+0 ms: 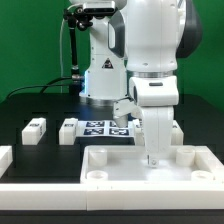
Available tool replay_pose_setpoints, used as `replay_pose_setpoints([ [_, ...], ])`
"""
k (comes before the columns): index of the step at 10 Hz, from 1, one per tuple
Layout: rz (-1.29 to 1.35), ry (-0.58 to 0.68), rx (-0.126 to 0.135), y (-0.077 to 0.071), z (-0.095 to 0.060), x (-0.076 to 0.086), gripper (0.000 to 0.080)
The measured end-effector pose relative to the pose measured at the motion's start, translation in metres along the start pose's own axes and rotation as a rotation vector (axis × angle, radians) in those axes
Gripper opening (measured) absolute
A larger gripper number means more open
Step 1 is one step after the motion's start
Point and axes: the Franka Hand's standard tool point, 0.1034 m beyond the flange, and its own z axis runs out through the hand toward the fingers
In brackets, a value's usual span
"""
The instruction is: Assemble desk
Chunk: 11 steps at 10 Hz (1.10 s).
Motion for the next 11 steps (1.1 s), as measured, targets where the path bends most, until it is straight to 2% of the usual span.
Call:
replay_pose_setpoints([
  [2, 0.027, -0.003, 0.003, 0.0, -0.003, 0.002, 0.0649],
  [4, 0.122, -0.018, 0.001, 0.003, -0.029, 0.011, 0.0649],
  [5, 0.16, -0.021, 0.001, 0.003, -0.035, 0.016, 0.0649],
  [7, 0.39, -0.026, -0.013, 0.005, -0.056, 0.035, 0.0649],
  [8, 0.451, -0.022, -0.024, 0.008, -0.061, 0.041, 0.0649],
  [11, 0.65, -0.019, -0.023, 0.007, -0.06, 0.042, 0.0649],
])
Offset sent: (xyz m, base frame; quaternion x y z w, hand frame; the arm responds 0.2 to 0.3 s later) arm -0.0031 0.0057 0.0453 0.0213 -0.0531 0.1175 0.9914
